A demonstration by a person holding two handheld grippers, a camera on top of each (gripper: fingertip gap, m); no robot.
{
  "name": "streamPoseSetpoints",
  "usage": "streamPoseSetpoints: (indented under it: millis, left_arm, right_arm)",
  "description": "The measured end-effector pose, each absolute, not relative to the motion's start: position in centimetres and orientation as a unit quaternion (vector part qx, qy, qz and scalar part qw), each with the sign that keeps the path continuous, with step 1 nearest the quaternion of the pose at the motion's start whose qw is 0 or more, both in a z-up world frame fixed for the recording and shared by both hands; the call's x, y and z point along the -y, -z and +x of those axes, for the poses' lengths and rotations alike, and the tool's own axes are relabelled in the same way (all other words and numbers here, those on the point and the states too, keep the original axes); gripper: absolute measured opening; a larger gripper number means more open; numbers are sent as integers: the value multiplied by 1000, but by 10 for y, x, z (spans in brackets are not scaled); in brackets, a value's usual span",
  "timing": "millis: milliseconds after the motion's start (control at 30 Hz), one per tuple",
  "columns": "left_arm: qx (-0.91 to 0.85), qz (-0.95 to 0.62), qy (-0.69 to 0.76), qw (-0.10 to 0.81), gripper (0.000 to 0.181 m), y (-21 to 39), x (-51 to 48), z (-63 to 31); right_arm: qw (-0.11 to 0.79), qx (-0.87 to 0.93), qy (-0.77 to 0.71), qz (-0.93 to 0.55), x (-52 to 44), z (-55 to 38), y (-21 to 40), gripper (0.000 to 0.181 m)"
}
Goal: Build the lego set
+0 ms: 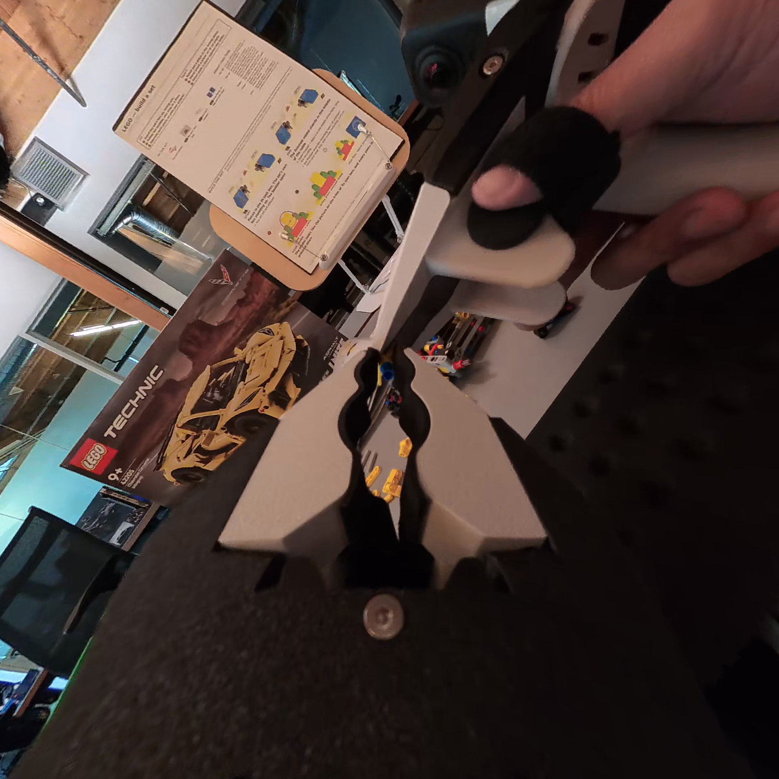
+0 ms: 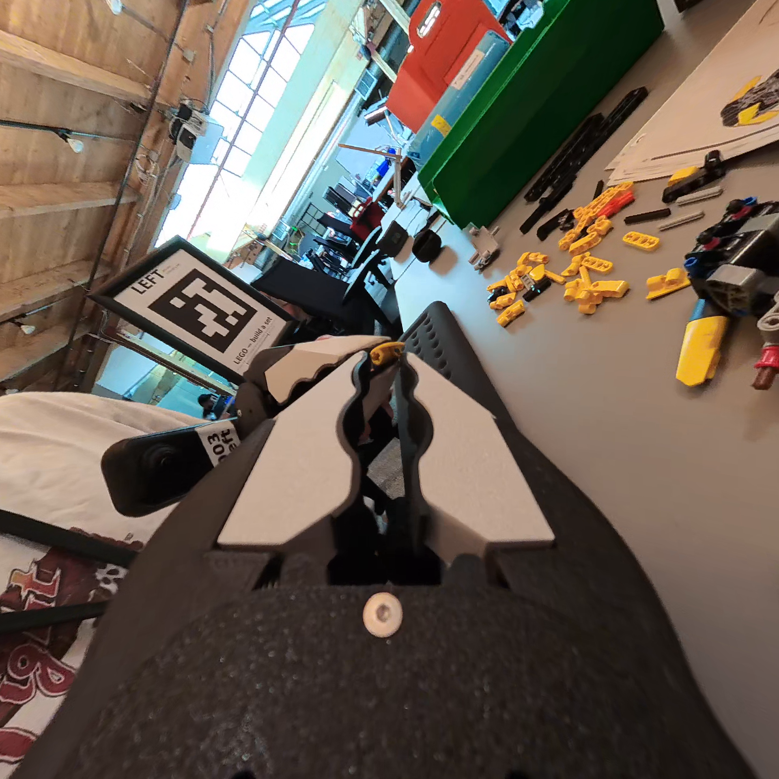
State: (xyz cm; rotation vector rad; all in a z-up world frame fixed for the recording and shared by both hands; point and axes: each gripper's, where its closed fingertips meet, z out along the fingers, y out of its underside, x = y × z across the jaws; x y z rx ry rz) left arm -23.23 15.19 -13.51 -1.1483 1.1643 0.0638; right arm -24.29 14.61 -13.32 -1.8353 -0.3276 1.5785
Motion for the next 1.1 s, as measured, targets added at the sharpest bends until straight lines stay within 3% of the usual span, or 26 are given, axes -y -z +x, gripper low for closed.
streamPoseSetpoints:
  millis: [133, 267, 467, 567, 767, 1100]
  left_arm:
    - [-532, -522, 37, 666, 9, 140, -146, -228]
    - [-527, -562, 204, 604, 21, 143, -135, -225]
    - [-526, -577, 464, 419, 36, 141, -118, -227]
    - [-505, -565, 536, 372, 27, 132, -118, -227]
    - [-416, -545, 697, 212, 24, 119, -112, -229]
    - [-405, -547, 716, 154, 5, 124, -111, -228]
  right_arm:
    - [344, 151, -623, -686, -143, -239, 136, 6]
    - [334, 190, -617, -687, -141, -236, 138, 5]
    - [292, 258, -664, -639, -137, -228, 129, 6]
    - [254, 301, -694, -603, -128, -227, 121, 6]
    - [274, 404, -631, -603, -121, -230, 122, 6]
    - [290, 483, -597, -571, -114, -233, 123, 6]
